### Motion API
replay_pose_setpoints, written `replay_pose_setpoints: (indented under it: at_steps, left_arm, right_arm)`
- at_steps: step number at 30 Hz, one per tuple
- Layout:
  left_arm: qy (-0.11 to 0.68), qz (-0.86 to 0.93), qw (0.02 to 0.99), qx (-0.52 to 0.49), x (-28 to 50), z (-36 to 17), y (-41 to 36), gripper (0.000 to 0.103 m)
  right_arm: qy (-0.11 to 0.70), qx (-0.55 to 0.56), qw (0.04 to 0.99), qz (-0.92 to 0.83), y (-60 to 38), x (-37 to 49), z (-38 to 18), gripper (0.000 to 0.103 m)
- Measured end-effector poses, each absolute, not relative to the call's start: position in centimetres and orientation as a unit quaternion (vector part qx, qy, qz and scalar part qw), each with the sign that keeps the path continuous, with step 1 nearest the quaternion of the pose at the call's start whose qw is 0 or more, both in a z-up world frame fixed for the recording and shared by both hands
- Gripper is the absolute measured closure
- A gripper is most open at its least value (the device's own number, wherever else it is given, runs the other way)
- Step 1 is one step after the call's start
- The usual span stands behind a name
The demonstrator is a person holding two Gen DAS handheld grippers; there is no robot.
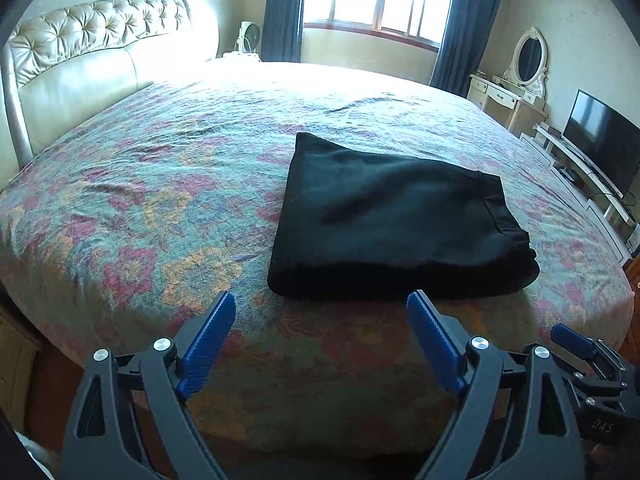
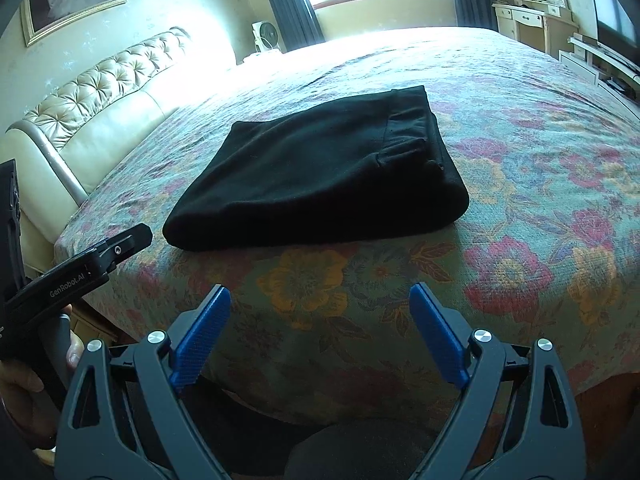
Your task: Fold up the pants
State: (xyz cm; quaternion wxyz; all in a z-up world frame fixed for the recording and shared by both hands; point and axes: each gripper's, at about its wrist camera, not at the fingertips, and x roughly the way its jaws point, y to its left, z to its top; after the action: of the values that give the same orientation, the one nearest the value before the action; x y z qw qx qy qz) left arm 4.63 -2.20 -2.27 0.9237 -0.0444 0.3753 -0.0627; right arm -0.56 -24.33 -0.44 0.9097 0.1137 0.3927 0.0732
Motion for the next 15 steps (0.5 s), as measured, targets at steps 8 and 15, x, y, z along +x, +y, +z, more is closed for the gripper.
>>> replay_pose_setpoints:
  at_steps: [8,15]
  left_arm:
    - [0.377,-0.058,0.924,-0.026,4.3,-2.4,-3.0,0.016]
    - [0.372,-0.07,0.925,-0.015,3.7,-2.2,-4.0,0.015]
  right_arm:
    - [0.392,0.116,0.91,0.071,-24.5,-0.8,-0.4,0.012]
    - [0.391,0.119,0.91,0.07,-24.7,-1.1,-0.3,0.012]
